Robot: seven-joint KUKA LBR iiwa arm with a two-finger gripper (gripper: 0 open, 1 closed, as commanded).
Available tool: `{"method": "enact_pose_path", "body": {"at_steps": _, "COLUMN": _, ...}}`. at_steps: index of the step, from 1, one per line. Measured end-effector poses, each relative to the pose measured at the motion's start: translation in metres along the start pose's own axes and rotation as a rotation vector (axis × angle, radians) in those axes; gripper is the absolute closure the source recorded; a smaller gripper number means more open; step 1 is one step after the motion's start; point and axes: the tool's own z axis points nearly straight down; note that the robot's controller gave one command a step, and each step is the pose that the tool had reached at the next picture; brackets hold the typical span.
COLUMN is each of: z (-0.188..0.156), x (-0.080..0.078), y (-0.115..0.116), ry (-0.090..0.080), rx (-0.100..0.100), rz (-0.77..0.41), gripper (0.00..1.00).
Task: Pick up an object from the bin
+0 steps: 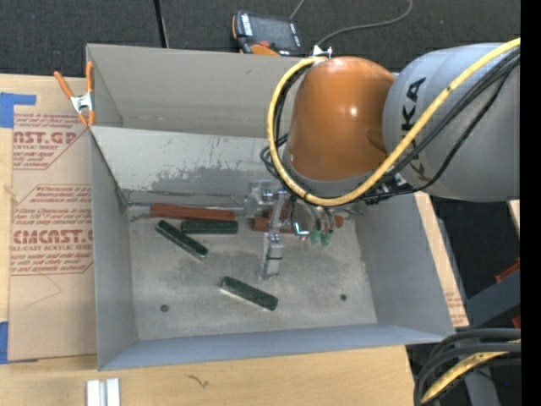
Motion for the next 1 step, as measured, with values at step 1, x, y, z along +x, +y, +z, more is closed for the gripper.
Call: {"method": "enact_pose_path", "body": {"at_steps": 1, "z": 0.1442, "x": 0.0353, "y": -0.0341, "ry": 0.002, "rx": 0.001, "rz": -0.181, "gripper": 0.00}}
